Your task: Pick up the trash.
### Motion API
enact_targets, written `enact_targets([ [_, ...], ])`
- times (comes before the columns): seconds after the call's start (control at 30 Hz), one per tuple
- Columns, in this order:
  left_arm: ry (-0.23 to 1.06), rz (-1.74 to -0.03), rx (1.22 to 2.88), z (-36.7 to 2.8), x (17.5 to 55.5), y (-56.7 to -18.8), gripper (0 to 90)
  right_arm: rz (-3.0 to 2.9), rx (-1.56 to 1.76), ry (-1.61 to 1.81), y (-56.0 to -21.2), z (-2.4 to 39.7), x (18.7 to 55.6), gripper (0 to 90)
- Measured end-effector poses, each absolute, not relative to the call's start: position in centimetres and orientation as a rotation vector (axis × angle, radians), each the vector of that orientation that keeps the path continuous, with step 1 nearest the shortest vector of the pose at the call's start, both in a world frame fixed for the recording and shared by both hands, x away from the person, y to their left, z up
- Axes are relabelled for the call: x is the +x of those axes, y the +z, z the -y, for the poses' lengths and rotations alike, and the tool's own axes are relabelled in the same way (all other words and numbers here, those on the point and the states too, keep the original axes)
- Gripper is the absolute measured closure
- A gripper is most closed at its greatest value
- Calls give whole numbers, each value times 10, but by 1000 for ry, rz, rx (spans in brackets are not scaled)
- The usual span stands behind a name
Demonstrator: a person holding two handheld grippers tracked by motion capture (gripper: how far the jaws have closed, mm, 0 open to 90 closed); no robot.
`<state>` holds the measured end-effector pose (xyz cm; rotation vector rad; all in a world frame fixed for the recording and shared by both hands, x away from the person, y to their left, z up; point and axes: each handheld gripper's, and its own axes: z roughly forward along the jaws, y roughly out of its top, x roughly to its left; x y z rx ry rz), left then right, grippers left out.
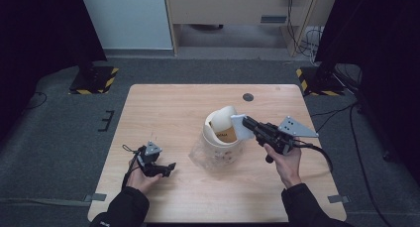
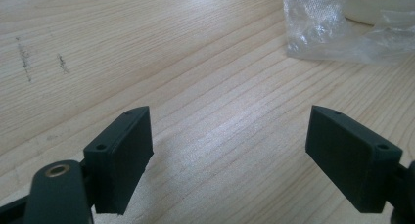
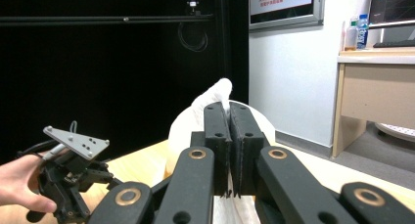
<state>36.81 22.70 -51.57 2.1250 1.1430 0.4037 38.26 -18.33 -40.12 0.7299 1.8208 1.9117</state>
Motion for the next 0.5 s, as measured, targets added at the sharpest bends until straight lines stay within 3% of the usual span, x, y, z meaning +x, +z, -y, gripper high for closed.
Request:
enact_targets([
  [0.5, 397, -1141, 2131, -226, 368, -516, 170, -1832, 718, 1886, -411, 173, 387, 874],
])
